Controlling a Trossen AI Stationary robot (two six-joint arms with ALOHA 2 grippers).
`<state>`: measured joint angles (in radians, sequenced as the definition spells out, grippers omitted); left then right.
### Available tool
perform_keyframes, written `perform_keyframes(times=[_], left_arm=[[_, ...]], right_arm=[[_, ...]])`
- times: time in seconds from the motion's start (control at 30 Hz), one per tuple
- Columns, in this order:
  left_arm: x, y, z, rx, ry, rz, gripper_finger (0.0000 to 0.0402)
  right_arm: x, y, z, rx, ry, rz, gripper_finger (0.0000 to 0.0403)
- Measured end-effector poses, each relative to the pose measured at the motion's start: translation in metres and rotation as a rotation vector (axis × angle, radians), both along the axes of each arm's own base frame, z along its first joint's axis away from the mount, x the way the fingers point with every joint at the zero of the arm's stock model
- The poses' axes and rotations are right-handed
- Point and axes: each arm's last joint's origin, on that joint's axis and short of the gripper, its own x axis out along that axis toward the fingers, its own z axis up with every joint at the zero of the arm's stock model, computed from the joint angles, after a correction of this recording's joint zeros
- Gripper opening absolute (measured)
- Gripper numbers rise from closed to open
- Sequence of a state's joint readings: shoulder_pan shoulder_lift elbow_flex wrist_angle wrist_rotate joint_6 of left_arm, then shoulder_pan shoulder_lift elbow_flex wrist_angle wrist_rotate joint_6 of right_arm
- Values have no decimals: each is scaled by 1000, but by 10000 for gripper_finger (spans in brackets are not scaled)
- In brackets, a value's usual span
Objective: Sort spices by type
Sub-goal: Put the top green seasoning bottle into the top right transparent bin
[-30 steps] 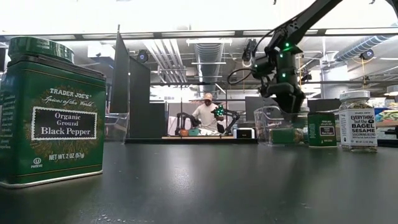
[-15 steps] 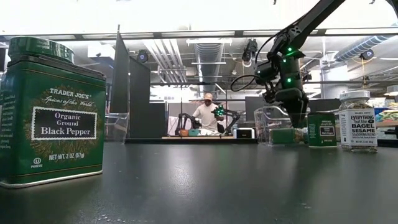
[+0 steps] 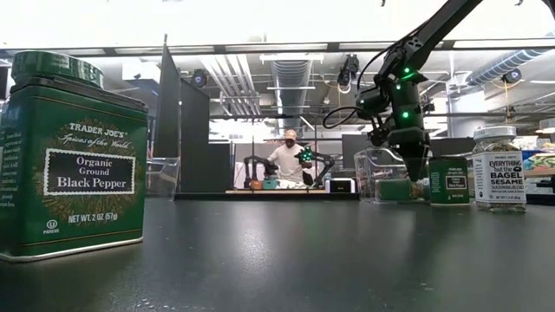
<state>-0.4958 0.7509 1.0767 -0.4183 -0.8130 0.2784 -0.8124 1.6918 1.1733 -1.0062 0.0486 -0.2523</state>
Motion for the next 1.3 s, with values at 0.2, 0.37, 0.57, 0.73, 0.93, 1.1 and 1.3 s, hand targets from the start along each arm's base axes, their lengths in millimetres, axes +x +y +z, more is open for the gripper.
perform_keyframes(times=[0.2, 0.37, 0.57, 0.73, 0.93, 1.1, 1.3], left_arm=[[1, 0, 0, 2, 4, 0, 166], [3, -2, -1, 7, 12, -1, 166], [7, -4, -3, 13, 24, -1, 166], [9, -5, -4, 17, 31, -1, 166], [9, -5, -4, 18, 31, -1, 166], [9, -5, -4, 18, 31, -1, 166], [9, -5, -4, 18, 32, -1, 166]], right_arm=[[5, -6, 0, -55, -51, 58, 283], [11, -11, 5, -97, -80, 62, 280], [15, -14, 11, -109, -104, 71, 288], [15, -15, 7, -106, -88, 55, 288], [13, -13, 10, -88, -65, 47, 287], [12, -12, 24, -93, -83, 9, 297], [14, -13, 36, -122, -113, -14, 294]])
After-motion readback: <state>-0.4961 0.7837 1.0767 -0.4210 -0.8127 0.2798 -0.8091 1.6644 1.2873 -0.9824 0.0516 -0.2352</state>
